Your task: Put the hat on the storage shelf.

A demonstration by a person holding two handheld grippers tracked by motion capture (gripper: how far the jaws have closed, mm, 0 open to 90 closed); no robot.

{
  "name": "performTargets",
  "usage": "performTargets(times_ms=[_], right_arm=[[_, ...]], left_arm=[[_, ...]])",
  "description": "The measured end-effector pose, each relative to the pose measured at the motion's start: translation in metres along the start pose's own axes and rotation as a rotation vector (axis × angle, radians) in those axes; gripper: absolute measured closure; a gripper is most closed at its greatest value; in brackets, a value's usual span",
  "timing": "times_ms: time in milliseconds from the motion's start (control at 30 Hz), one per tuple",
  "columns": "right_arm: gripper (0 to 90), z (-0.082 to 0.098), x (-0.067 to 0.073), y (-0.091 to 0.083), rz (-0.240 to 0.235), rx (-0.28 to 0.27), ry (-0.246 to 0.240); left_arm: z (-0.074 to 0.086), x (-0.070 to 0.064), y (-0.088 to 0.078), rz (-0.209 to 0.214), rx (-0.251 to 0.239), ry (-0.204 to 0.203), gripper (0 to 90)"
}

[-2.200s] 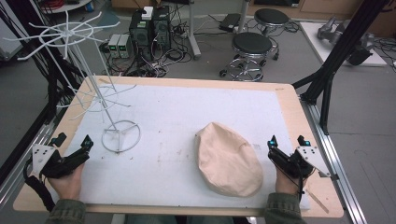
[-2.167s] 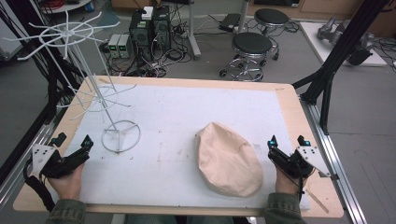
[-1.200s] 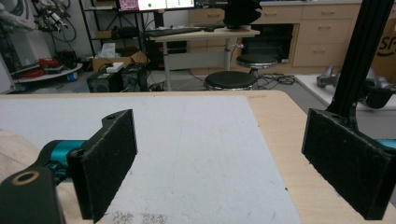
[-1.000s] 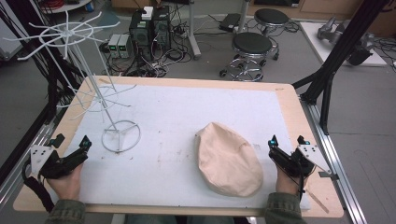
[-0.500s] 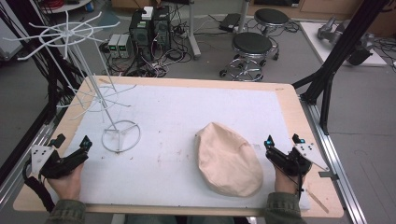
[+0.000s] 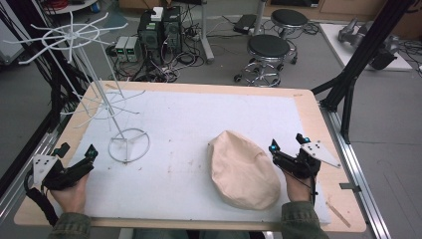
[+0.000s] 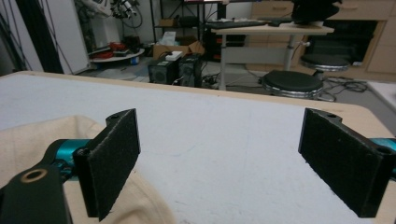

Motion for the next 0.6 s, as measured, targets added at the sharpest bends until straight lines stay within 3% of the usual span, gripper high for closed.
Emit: performTargets(times_ms=[200, 600], right_arm=[[10.5, 0.0, 0.013, 0.007, -0.04, 0.052, -0.032], [10.5, -0.002, 0.025, 0.014, -0.095, 0.106, -0.075]], left_arm=[[-0.001, 0.001, -0.001, 0.0, -0.002, -0.003, 14.2], [-0.001, 0.0, 0.0, 0.003, -0.003, -0.007, 14.2]])
Point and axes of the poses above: each handheld gripper's, and its own axes: y roughly forward along the jaws, z roughly out of its underside, x roughly to its left, the point moved 10 cm from there along y, roughly forward along the jaws, and after that the axes turned 11 degrees about z, right-handed, at the moved point
